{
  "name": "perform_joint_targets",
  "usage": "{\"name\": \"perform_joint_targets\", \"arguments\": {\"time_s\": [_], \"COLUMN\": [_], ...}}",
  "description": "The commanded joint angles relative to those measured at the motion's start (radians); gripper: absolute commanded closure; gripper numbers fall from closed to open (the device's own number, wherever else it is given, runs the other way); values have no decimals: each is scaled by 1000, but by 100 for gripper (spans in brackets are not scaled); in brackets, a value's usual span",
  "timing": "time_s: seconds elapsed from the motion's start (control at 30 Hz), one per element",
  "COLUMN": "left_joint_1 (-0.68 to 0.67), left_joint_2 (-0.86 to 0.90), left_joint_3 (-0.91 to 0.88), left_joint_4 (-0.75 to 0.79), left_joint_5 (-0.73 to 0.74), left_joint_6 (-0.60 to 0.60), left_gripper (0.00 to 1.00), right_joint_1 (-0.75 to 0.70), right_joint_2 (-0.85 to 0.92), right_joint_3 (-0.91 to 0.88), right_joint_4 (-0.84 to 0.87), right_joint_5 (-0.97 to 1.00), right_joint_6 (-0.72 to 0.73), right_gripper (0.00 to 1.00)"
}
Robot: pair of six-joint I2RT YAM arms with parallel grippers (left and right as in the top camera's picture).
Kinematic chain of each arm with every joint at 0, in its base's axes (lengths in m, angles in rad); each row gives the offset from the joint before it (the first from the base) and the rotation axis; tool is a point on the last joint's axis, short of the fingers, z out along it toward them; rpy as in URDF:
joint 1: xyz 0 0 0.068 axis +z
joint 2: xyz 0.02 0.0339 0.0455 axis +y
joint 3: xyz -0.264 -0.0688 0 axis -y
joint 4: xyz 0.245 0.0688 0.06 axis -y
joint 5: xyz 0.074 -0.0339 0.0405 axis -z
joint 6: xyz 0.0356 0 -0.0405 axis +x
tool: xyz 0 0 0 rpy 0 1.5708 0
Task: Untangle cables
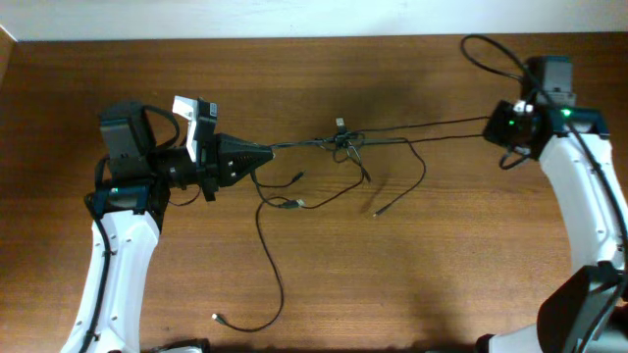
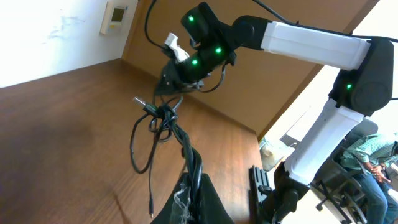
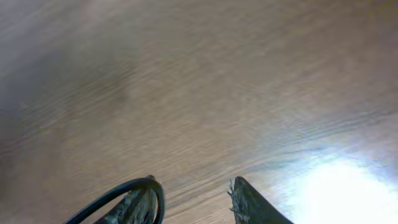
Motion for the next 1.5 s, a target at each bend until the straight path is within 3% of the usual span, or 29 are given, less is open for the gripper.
{"name": "perform_joint_targets", "arguments": {"time_s": [0.0,0.13,0.23,0.37,0.53,0.63,0.77,0.83,0.93,1.07,1.13,1.2,1.27,1.47], "left_joint_1": [46,110,160,190,189,189,189,189,187,159,143,130,119,106], "left_joint_2": [-15,-15,-15,-15,-15,-15,-15,-15,-14,-12,-12,-12,-12,-12], "left_joint_3": [19,19,19,19,19,19,19,19,19,19,19,19,19,19], "left_joint_4": [5,5,3,-59,-256,-343,-344,-333,-245,-181,-175,-145,-131,-131], "left_joint_5": [60,36,-77,-484,-1099,-1403,-1487,-1426,-1063,-289,-58,60,60,60], "left_joint_6": [0,2,-10,-207,-525,-638,-638,-636,-404,71,205,246,246,246], "left_gripper": [100,100,100,100,100,100,100,100,100,100,98,98,100,100], "right_joint_1": [-148,-220,-232,-232,-232,-232,-232,-232,-230,-210,-185,-130,-72,172], "right_joint_2": [11,11,11,11,11,11,11,11,11,11,11,11,11,11], "right_joint_3": [5,5,4,4,4,4,4,4,4,4,4,4,4,4], "right_joint_4": [-13,-49,-76,-87,-114,-129,-154,-160,-158,-159,-185,-228,-246,-242], "right_joint_5": [138,138,139,172,191,248,325,295,90,-352,-627,-959,-1097,-1116], "right_joint_6": [50,48,48,90,91,127,142,142,57,-162,-294,-462,-535,-575], "right_gripper": [57,50,50,48,45,44,42,40,40,36,35,34,33,32]}}
